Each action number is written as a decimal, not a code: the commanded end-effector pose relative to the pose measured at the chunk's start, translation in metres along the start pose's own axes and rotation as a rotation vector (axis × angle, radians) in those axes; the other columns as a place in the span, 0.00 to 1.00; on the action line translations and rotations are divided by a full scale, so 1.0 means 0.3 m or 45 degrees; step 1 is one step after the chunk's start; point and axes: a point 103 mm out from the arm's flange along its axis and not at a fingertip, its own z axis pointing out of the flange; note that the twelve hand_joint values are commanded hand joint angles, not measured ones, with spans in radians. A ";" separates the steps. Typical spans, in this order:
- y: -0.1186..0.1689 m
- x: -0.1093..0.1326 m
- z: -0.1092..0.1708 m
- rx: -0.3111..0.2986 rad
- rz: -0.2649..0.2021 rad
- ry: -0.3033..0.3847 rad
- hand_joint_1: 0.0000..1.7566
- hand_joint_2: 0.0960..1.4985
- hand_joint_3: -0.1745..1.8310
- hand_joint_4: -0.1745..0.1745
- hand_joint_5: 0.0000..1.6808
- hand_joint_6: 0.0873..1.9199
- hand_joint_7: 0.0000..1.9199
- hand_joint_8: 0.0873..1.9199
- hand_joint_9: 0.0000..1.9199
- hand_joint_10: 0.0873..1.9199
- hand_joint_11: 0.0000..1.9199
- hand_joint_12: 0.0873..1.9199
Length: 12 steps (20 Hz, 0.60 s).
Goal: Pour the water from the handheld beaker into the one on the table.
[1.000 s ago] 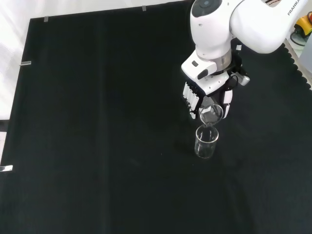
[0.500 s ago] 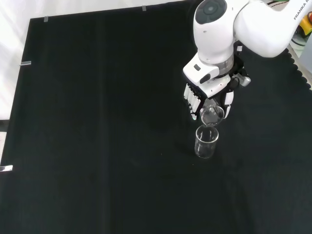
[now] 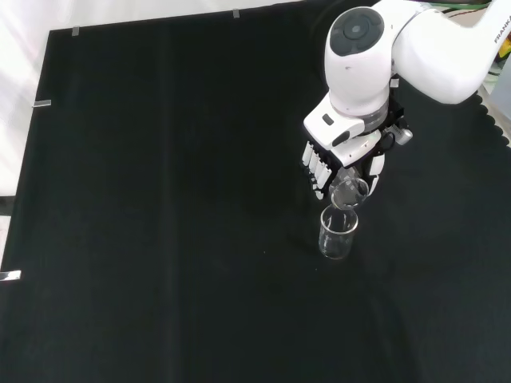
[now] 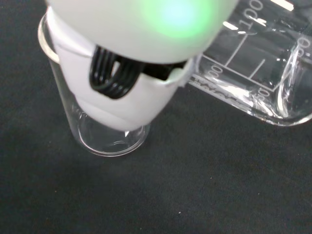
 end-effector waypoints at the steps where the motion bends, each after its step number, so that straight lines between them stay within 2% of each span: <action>1: -0.001 -0.004 0.000 0.000 0.013 -0.005 0.81 0.66 0.00 0.00 0.76 0.19 0.84 0.00 0.71 0.19 0.62 0.36; 5: -0.002 -0.009 -0.011 -0.015 0.030 -0.030 0.81 0.66 0.00 0.00 0.76 0.19 0.84 0.00 0.71 0.19 0.62 0.36; 12: 0.002 -0.006 -0.022 -0.016 0.026 -0.083 0.81 0.66 0.00 0.00 0.76 0.19 0.84 0.00 0.71 0.19 0.62 0.36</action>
